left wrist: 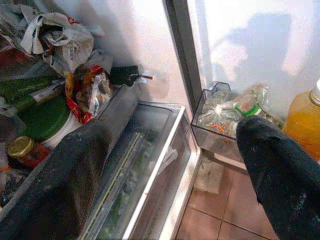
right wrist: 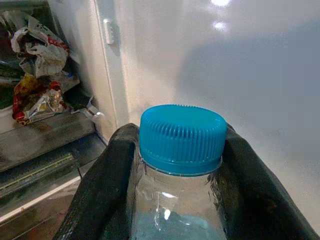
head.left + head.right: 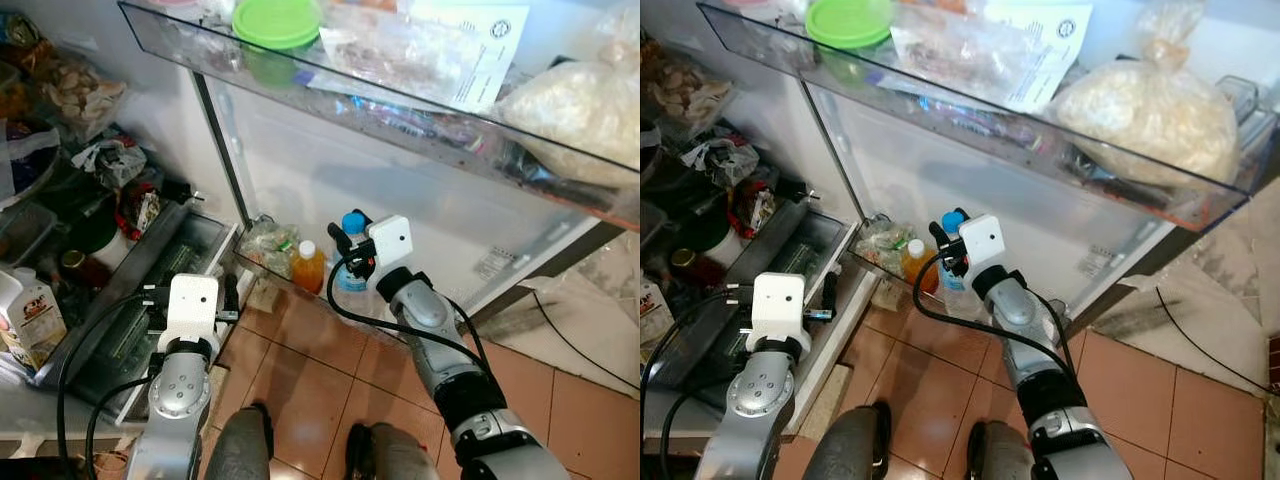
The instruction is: Restocking fridge
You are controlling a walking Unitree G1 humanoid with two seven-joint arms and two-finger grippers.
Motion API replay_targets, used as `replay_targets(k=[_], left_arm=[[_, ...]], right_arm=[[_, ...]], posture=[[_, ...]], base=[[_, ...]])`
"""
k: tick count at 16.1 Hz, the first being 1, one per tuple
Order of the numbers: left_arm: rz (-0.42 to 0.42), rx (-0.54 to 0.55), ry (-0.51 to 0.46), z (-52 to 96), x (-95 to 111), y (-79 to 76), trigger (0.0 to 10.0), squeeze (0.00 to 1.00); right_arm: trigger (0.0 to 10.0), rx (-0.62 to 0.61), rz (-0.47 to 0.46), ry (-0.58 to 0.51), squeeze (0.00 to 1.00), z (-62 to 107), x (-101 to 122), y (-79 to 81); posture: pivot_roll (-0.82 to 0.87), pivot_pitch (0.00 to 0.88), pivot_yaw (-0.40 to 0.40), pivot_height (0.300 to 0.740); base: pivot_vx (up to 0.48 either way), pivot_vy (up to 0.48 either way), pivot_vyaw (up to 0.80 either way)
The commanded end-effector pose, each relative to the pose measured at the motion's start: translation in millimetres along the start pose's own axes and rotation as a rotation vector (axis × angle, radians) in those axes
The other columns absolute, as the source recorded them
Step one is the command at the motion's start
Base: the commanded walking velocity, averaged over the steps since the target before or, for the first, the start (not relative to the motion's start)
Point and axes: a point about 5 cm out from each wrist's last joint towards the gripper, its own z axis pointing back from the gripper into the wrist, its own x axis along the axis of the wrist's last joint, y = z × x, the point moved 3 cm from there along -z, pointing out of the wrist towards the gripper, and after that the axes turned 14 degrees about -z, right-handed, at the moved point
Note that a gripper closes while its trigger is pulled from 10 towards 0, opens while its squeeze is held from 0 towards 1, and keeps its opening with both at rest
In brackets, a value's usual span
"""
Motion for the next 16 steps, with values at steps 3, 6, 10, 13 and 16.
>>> replay_targets(k=[3, 6, 10, 13, 16], left_arm=[[-0.007, 0.025, 0.006, 2.8, 0.0, 3.4, 10.0, 0.00], [-0.008, 0.028, 0.002, 1.9, 1.4, 2.9, 10.0, 0.00], [-0.017, 0.061, -0.011, 1.5, 3.7, 7.9, 10.0, 0.00], [-0.016, 0.069, -0.013, -0.5, 3.8, 10.1, 10.0, 0.00], [-0.017, 0.073, -0.014, -1.7, 4.2, 10.5, 10.0, 0.00]], right_arm=[[10.0, 0.025, -0.016, -0.014, 0.00, -2.0, 0.6, 5.2], [10.0, 0.031, -0.019, -0.018, 0.00, -2.2, 1.1, 4.8], [10.0, 0.028, 0.003, -0.028, 0.00, -3.4, 4.1, 4.5], [10.0, 0.056, -0.012, -0.018, 0.00, -5.0, 3.5, 9.2], [10.0, 0.093, -0.051, -0.019, 0.00, -7.6, 4.8, 18.2]], posture=[[0.19, 0.229, -0.024, 0.694], [0.19, 0.229, -0.026, 0.659], [0.19, 0.226, -0.032, 0.639], [0.19, 0.219, -0.035, 0.639], [0.19, 0.217, -0.037, 0.639]], base=[[0.000, 0.000, 0.00], [0.000, 0.000, 0.00], [0.000, 0.000, 0.00], [0.000, 0.000, 0.00], [0.000, 0.000, 0.00]])
